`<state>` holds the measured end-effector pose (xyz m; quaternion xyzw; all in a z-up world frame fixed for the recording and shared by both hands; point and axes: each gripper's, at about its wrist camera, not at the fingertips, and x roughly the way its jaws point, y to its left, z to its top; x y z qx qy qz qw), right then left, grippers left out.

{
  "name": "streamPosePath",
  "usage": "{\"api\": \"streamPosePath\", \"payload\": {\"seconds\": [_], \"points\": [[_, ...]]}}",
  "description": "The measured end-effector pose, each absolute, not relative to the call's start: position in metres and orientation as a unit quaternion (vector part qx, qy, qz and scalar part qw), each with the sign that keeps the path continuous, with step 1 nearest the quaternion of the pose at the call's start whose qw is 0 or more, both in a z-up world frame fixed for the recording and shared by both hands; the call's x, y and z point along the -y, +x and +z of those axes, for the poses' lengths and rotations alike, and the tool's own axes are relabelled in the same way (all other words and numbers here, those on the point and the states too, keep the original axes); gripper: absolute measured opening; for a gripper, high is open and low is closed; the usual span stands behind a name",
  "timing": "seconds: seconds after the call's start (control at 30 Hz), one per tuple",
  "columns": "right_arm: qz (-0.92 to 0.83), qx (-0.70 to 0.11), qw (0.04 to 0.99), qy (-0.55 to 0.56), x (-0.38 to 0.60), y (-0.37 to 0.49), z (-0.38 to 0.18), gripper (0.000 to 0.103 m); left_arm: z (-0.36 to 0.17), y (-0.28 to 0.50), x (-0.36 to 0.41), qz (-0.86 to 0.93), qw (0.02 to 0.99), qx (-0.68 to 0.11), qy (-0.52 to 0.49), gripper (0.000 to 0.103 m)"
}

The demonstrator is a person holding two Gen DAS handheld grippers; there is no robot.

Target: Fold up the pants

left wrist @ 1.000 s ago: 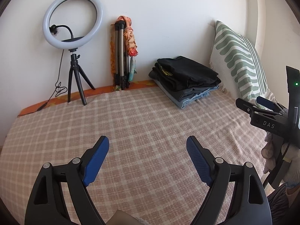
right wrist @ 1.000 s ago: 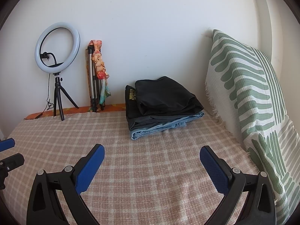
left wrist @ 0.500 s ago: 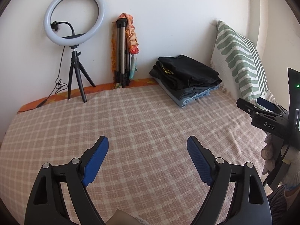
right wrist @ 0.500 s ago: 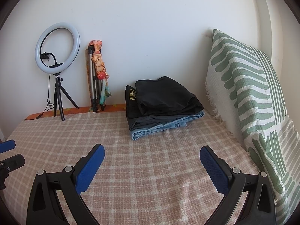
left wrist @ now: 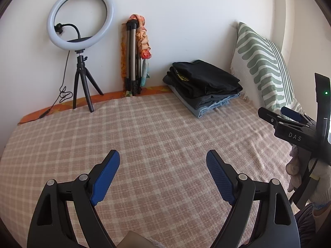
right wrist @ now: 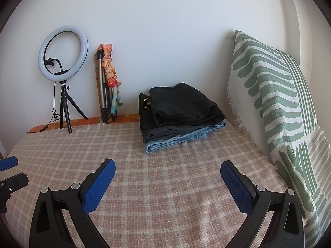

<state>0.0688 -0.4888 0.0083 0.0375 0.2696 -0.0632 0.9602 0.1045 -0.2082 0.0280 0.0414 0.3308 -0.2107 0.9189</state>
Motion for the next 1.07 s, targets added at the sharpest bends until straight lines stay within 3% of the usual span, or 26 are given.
{"api": "streamPosePath", "payload": {"seconds": [1.07], "points": [[-0.059, -0.272, 0.96, 0.038, 0.4851, 0.0689, 0.0067, 0.103, 0.0288, 0.1012, 0.2065, -0.209, 0.922, -0.325, 0.04, 0.086]]}}
